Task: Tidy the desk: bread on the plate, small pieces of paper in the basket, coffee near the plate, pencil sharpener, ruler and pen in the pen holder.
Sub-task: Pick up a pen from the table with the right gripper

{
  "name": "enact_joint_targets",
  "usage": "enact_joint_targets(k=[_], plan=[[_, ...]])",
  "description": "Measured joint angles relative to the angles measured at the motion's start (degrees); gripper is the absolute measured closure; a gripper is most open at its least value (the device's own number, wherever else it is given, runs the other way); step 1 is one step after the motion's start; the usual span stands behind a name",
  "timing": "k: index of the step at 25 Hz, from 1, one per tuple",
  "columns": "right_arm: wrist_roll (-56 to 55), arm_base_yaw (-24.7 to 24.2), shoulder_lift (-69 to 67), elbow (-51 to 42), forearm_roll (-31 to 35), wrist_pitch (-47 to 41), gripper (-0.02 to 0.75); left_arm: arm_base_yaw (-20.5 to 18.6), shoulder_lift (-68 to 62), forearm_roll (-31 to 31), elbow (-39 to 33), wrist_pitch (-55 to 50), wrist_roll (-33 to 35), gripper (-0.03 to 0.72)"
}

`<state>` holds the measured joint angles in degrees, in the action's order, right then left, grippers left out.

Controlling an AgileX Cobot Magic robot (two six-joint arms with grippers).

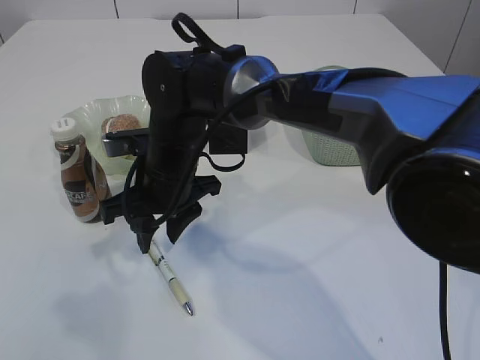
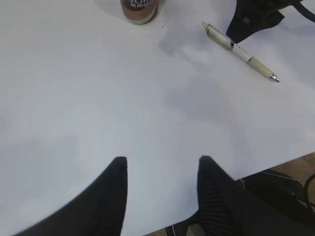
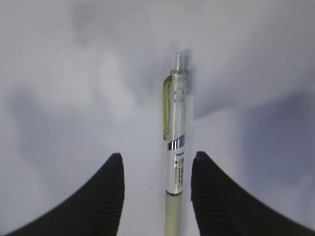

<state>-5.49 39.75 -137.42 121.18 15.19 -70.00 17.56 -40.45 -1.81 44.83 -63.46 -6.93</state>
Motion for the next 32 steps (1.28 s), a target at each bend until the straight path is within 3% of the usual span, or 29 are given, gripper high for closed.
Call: enact_joint_targets(k=[19, 32], plan=[[-0.2, 1.6, -4.0, 0.3, 1.2, 0.5, 0.37, 0.0, 0.0, -2.0, 0.0, -0.4, 0.0, 0.36], [-0.2, 1.6, -4.3, 0.3, -3.1, 1.1, 0.37, 0.0, 0.0, -2.4, 0.0, -0.6, -0.1, 0.36]])
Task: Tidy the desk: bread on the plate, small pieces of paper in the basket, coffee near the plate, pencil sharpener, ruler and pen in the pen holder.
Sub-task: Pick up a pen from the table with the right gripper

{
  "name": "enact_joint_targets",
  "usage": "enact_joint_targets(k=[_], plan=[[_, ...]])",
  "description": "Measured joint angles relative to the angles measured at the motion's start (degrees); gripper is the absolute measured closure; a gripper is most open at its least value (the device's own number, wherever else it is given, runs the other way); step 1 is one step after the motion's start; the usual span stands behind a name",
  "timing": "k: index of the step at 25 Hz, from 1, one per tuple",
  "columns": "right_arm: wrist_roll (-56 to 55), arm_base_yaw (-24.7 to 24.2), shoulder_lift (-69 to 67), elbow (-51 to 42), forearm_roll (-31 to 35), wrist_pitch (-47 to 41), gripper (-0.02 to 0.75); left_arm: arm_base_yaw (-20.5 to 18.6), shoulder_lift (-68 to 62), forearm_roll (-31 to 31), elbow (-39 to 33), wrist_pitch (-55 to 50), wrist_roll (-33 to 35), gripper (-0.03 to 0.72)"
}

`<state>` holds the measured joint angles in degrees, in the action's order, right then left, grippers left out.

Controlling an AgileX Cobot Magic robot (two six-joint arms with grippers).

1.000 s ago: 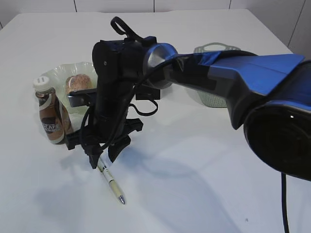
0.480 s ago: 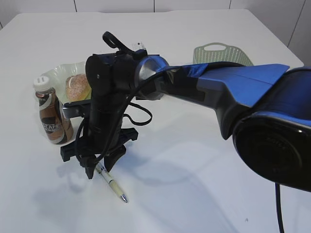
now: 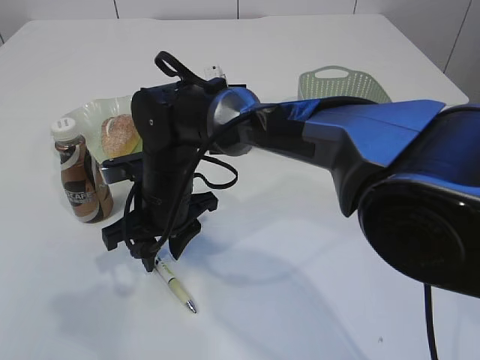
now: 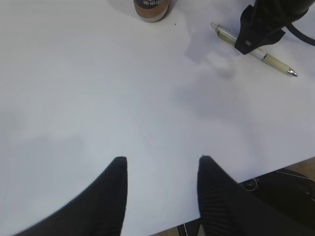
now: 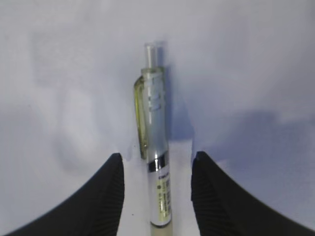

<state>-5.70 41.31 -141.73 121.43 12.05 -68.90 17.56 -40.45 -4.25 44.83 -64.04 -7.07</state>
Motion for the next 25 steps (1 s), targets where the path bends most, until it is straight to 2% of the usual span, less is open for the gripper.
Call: enact_joint_targets(k=[25], plan=[[0.2, 0.5, 0.0, 0.0, -1.4, 2.2, 0.37, 0.0, 0.0, -0.1, 0.0, 0.0, 0.0, 0.36]])
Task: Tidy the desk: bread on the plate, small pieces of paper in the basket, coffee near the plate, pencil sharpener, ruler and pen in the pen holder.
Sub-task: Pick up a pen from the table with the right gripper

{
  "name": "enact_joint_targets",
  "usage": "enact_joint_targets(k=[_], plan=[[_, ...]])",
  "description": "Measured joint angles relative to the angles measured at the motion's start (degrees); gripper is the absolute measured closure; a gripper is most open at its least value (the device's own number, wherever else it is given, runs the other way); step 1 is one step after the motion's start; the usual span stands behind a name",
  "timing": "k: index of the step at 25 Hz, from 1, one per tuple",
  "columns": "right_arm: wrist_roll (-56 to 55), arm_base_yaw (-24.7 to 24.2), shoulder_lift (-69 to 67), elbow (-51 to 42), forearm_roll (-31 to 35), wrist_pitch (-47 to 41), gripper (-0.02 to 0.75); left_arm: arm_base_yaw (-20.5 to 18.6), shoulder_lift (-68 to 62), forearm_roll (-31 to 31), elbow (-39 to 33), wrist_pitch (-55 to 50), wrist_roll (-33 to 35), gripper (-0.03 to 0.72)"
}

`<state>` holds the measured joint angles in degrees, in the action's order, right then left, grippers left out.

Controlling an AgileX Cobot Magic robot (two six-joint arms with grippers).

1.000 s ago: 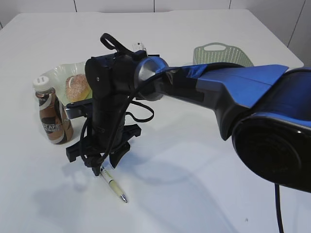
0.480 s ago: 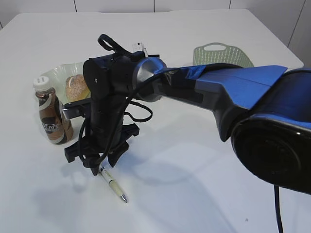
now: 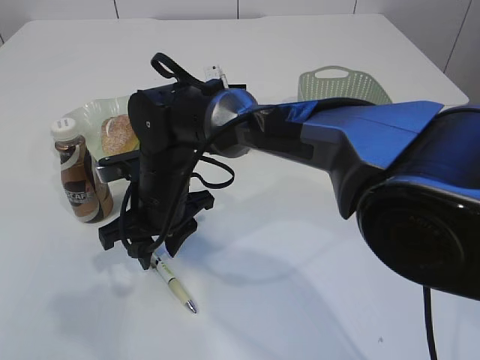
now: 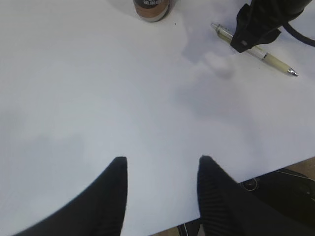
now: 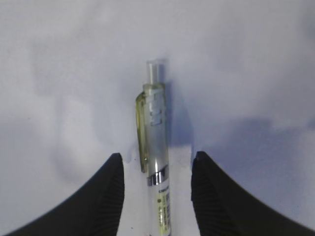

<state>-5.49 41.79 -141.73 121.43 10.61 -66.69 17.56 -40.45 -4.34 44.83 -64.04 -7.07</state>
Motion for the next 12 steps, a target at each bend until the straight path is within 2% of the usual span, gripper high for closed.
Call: enact_joint_targets(k=[12], plan=[[0.1, 0.0, 0.0, 0.0, 0.0, 1.2, 0.37, 0.0, 0.0, 0.0, 0.0, 0.0, 0.0, 0.36]])
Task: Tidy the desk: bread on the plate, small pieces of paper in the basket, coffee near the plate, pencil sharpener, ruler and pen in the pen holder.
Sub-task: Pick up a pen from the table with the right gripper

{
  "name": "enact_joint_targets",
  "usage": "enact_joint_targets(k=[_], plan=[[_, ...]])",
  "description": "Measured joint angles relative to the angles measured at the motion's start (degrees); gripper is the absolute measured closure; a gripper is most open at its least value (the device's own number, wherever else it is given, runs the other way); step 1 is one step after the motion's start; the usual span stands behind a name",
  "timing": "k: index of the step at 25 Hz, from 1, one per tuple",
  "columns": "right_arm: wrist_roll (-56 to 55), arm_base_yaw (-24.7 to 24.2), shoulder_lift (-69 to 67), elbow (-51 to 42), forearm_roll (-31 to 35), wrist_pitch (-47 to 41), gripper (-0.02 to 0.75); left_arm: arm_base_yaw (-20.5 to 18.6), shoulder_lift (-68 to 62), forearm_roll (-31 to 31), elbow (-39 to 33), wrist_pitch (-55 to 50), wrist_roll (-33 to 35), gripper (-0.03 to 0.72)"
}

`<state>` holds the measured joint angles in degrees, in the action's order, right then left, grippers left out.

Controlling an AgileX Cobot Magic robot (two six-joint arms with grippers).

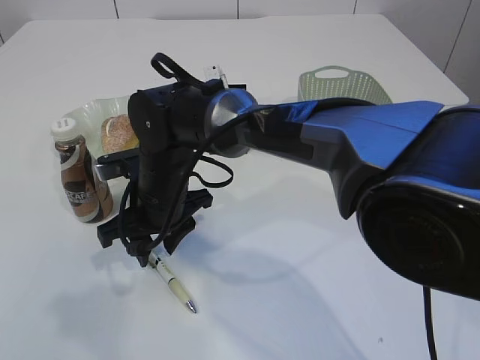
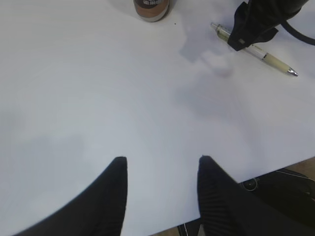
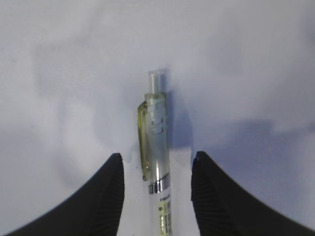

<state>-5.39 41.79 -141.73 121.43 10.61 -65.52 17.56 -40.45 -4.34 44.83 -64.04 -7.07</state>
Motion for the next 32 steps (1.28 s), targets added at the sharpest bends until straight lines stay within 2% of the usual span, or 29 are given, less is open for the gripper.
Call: enact_joint_targets(k=[22, 25, 29, 32], plan=[[0.7, 0.0, -1.2, 0.5, -0.6, -1.2, 0.376, 0.0, 0.0, -1.0, 0.0, 0.0, 0.0, 0.36], [0.8, 0.0, -1.2, 0.5, -0.7, -1.6, 0.417, 0.0, 0.0, -1.1, 0.0, 0.0, 0.0, 0.36], [1.6, 0.0, -1.3, 0.5, -2.4, -2.7, 0.578, 0.0, 0.0, -1.3, 0.0, 0.0, 0.0, 0.36], [1.6, 0.1, -1.3, 0.5, -3.9, -3.0, 0.616, 0.0, 0.0, -1.4, 0.0, 0.1, 0.0, 0.36]])
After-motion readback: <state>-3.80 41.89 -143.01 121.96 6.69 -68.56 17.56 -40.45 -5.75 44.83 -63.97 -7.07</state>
